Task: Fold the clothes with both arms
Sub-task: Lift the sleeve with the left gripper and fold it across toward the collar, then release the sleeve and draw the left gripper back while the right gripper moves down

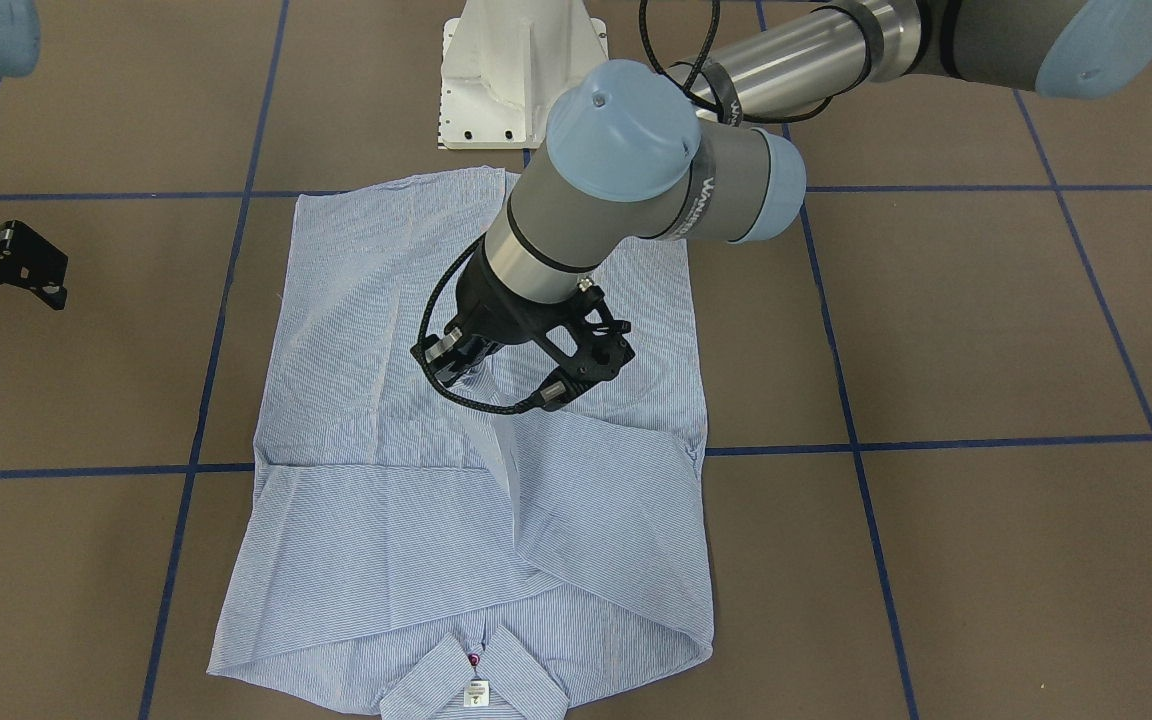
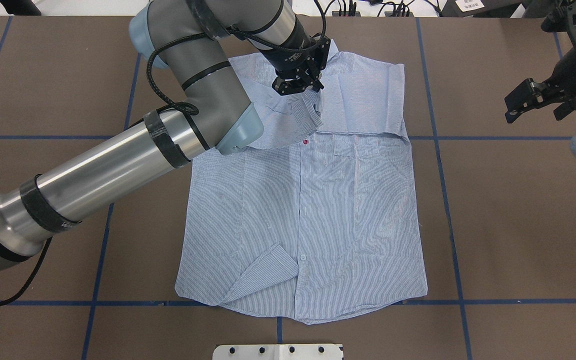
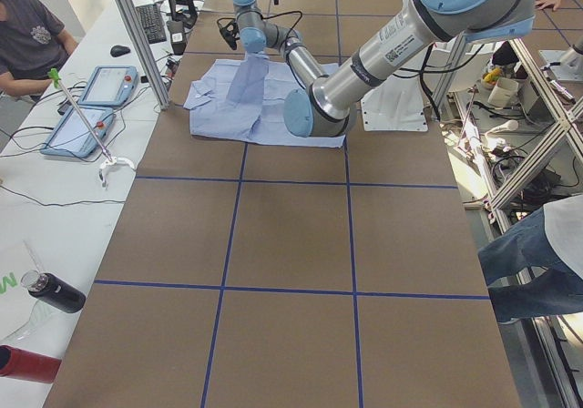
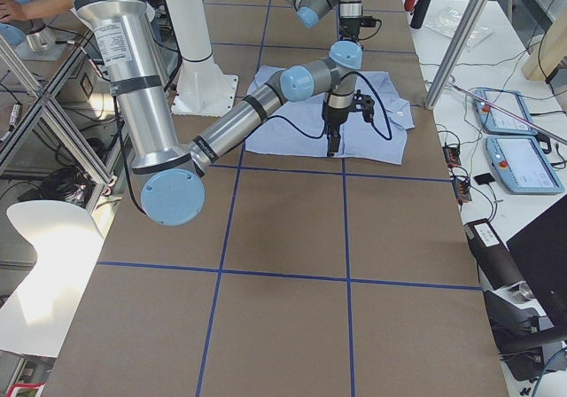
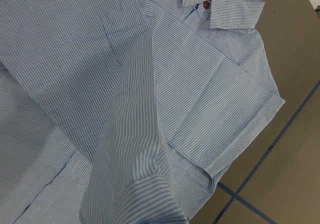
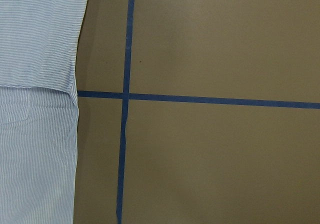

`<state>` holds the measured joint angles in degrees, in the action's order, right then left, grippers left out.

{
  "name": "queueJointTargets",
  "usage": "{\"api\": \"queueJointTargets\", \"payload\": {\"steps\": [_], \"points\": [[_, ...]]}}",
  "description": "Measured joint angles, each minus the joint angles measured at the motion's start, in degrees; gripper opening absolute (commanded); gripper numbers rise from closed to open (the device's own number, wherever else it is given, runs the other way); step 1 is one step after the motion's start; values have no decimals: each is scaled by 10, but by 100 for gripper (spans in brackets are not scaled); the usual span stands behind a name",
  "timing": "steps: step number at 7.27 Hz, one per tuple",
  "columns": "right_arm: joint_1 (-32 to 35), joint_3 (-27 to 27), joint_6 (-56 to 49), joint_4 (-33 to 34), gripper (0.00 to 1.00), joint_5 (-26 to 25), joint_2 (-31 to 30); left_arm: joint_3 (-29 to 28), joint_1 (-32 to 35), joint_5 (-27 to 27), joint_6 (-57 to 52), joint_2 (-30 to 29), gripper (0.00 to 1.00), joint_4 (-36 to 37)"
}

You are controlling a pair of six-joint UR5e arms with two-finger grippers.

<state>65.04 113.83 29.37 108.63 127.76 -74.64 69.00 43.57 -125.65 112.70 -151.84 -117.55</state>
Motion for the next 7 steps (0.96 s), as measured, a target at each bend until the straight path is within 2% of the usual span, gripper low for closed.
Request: {"api": "queueJointTargets", "payload": {"steps": [5, 6, 7], "points": [[0, 1, 2, 0, 100, -1, -1, -58, -49, 60, 3, -7, 0, -70], [0, 1, 2, 0, 100, 0, -2, -60, -62, 72, 3, -9, 61, -76], [1, 1, 2, 0, 100, 0, -2, -61, -73, 84, 1, -10, 100, -83]]}}
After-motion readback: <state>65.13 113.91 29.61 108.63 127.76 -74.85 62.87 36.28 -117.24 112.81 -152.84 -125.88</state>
